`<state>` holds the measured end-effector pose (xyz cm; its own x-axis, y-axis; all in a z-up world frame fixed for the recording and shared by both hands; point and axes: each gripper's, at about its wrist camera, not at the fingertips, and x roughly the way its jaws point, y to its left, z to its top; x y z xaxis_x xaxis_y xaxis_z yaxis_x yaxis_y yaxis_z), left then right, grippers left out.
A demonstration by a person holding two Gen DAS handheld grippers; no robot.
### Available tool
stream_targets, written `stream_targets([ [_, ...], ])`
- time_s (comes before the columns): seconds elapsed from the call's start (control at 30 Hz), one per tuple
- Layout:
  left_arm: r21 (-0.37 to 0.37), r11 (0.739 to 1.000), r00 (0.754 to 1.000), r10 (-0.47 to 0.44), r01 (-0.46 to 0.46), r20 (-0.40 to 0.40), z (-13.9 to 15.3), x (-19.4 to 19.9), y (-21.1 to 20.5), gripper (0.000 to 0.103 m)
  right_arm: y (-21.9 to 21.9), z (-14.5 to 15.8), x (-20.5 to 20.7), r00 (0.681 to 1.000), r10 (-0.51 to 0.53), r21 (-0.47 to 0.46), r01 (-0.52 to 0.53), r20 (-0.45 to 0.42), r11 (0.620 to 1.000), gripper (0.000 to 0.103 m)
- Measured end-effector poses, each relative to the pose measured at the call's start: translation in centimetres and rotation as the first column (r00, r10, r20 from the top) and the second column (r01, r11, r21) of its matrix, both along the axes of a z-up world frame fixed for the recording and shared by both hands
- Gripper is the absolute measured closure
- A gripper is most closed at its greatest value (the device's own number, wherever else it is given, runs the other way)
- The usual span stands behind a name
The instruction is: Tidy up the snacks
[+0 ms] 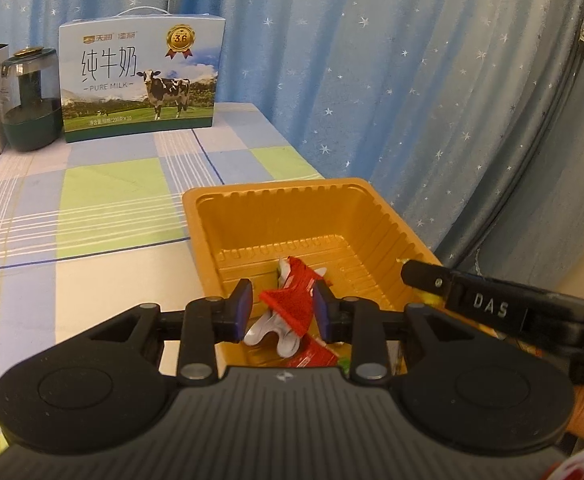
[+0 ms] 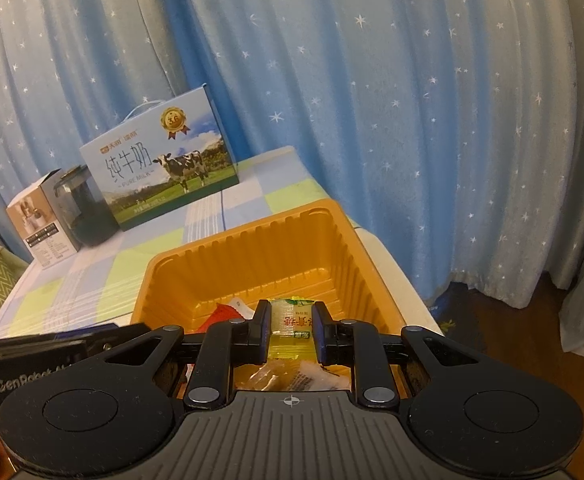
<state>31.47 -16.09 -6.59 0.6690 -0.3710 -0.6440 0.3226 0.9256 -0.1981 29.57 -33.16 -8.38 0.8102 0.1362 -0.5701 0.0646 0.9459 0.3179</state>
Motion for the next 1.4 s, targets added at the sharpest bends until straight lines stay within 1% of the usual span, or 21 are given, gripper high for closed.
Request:
stream_targets([
  [0.07, 0.002, 1.0, 1.0, 0.0, 0.0, 0.0, 0.0, -0.2, 0.2, 0.07, 0.1, 0.0, 0.0, 1.0, 0.004, 0.004, -0.004, 0.003, 1.0, 0.081],
  [0.5, 0.005, 1.0, 1.0, 0.009, -0.009, -0.002, 0.0, -0.5, 0.8, 0.069, 0.4, 0.0, 0.0, 1.0, 0.015, 0.018, -0.015, 0.016, 1.0, 0.081],
  [0.6, 0.004, 1.0, 1.0, 0.008, -0.008, -0.002, 0.0, -0.5, 0.8, 0.069, 0.5, 0.0, 0.0, 1.0, 0.014, 0.012, -0.014, 0.017, 1.0, 0.081],
  [0.7, 0.003, 1.0, 1.0, 0.01, -0.01, -0.003, 0.0, -0.5, 0.8, 0.068, 0.8, 0.2, 0.0, 0.999, 0.024, -0.015, -0.023, 0.027, 1.0, 0.081],
  [0.73, 0.004, 1.0, 1.0, 0.01, -0.01, -0.003, 0.0, -0.5, 0.8, 0.068, 0.8, 0.2, -0.1, 0.999, 0.028, -0.006, -0.028, 0.031, 1.0, 0.081],
  [0.8, 0.002, 1.0, 1.0, 0.01, -0.01, -0.007, 0.0, -0.5, 0.8, 0.063, 0.7, 0.3, 0.1, 0.999, 0.036, 0.017, -0.037, 0.04, 0.999, 0.08],
  [0.83, 0.001, 1.0, 1.0, 0.01, -0.01, -0.007, 0.0, -0.5, 0.9, 0.059, 0.6, 0.4, 0.1, 0.999, 0.027, 0.025, -0.028, 0.045, 0.999, 0.068],
  [0.87, 0.001, 1.0, 1.0, 0.009, -0.009, -0.006, 0.0, -0.6, 1.0, 0.056, 0.5, 0.4, 0.0, 0.999, 0.02, 0.035, -0.021, 0.05, 0.999, 0.042],
  [0.9, 0.003, 1.0, 1.0, 0.01, -0.01, -0.005, 0.0, -0.6, 1.0, 0.054, 0.3, 0.4, 0.0, 0.998, 0.011, 0.052, -0.014, 0.057, 0.999, 0.037],
  [0.97, 0.006, 1.0, 1.0, 0.017, -0.017, -0.003, -0.1, -0.7, 1.2, 0.052, -0.1, 0.4, -0.1, 0.998, 0.003, 0.08, -0.008, 0.062, 0.997, 0.036],
  [1.13, 0.013, 0.999, 0.999, 0.033, -0.033, 0.0, -0.2, -0.9, 1.4, 0.049, -0.3, 0.6, -0.3, 0.998, -0.021, 0.067, 0.017, 0.063, 0.998, 0.036],
  [1.23, 0.018, 0.999, 0.999, 0.035, -0.036, 0.003, -0.1, -1.1, 1.5, 0.043, -0.5, 0.6, -0.4, 0.997, -0.031, 0.066, 0.027, 0.065, 0.997, 0.036],
  [1.3, 0.025, 0.999, 0.999, 0.037, -0.038, 0.008, 0.0, -1.1, 1.6, 0.036, -0.5, 0.6, -0.5, 0.997, -0.036, 0.061, 0.032, 0.066, 0.998, 0.036],
  [1.4, 0.027, 0.999, 0.999, 0.045, -0.045, 0.014, 0.2, -1.2, 1.8, 0.032, -0.5, 0.6, -0.7, 0.997, -0.042, 0.056, 0.038, 0.063, 0.998, 0.036],
])
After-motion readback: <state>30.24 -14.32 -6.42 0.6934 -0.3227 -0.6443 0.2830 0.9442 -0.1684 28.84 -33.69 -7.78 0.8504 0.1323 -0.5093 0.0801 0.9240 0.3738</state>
